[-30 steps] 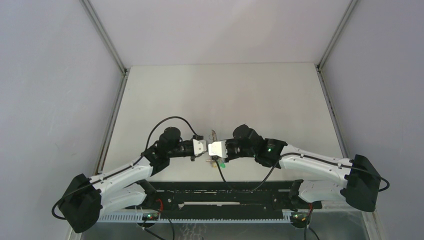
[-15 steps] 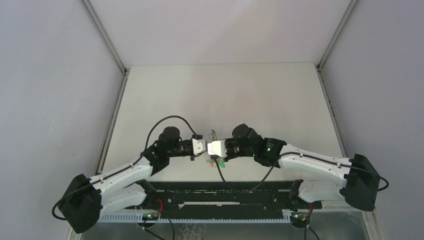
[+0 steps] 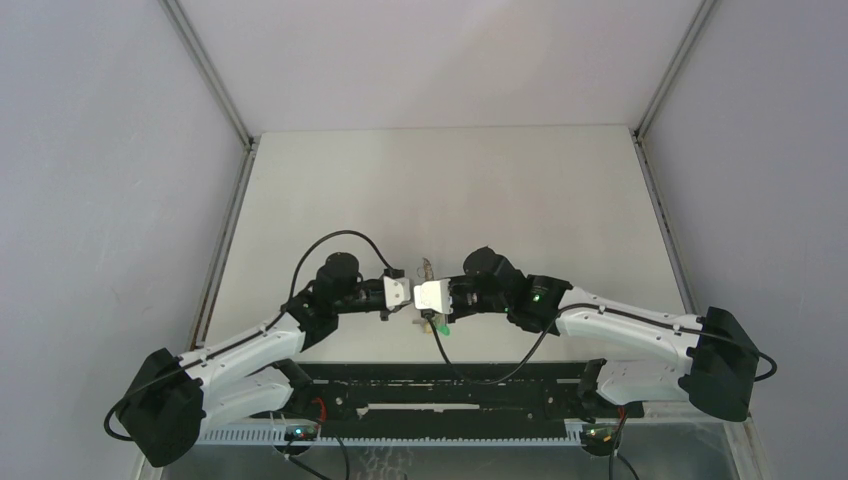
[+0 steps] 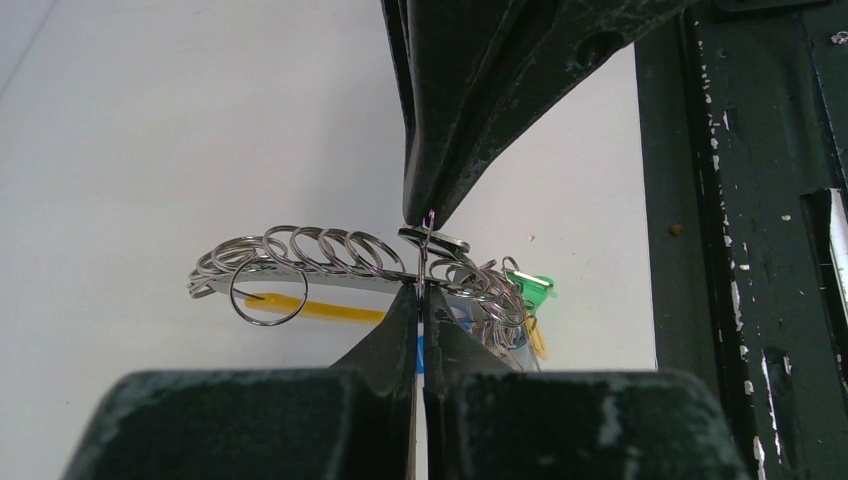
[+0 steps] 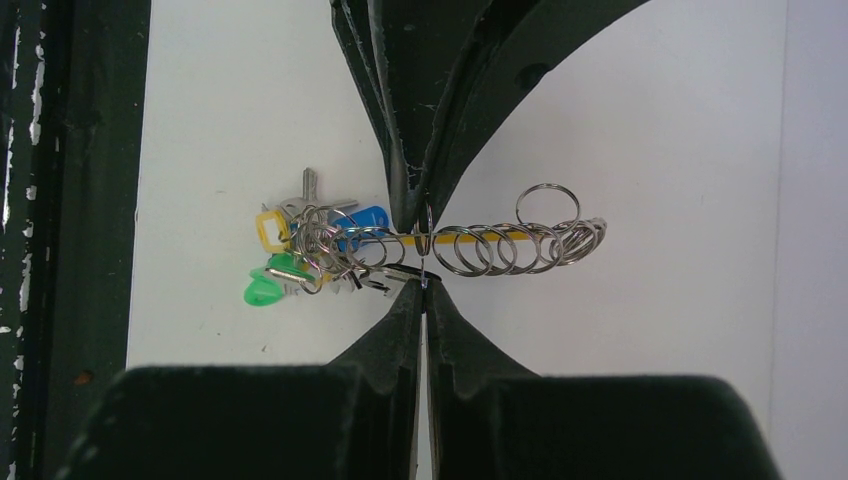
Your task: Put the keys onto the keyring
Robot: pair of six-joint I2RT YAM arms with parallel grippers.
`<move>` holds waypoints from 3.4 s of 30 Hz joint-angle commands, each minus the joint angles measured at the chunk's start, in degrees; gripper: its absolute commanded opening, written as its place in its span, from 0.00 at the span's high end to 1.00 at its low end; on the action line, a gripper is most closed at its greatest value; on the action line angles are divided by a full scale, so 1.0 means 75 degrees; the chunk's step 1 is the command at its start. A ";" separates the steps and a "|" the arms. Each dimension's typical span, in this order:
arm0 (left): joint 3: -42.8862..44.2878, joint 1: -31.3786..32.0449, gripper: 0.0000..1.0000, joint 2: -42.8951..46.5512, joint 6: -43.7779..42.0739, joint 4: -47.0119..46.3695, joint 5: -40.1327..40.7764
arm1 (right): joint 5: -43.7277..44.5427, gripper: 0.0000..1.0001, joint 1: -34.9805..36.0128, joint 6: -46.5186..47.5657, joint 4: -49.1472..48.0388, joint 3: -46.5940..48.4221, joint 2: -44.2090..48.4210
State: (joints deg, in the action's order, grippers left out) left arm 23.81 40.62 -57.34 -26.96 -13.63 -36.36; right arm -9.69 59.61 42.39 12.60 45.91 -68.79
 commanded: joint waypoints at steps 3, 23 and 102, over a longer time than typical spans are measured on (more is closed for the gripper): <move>0.0232 0.0159 1.00 0.0005 -0.0056 -0.0503 -0.0040 | 0.0167 1.00 0.0160 -0.0193 -0.0402 0.0484 -0.0265; 0.0161 0.0161 1.00 0.0040 -0.0098 -0.0536 0.0061 | 0.0102 1.00 0.0152 -0.0296 -0.0210 0.0552 -0.0226; -0.0121 0.0121 1.00 0.0159 -0.0085 -0.1031 0.0090 | -0.0313 1.00 -0.0390 -0.0368 -0.0230 0.0039 0.0372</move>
State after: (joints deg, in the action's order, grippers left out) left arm 23.57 41.50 -57.21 -27.09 -17.89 -34.72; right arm -11.29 56.66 40.10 12.56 45.45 -66.00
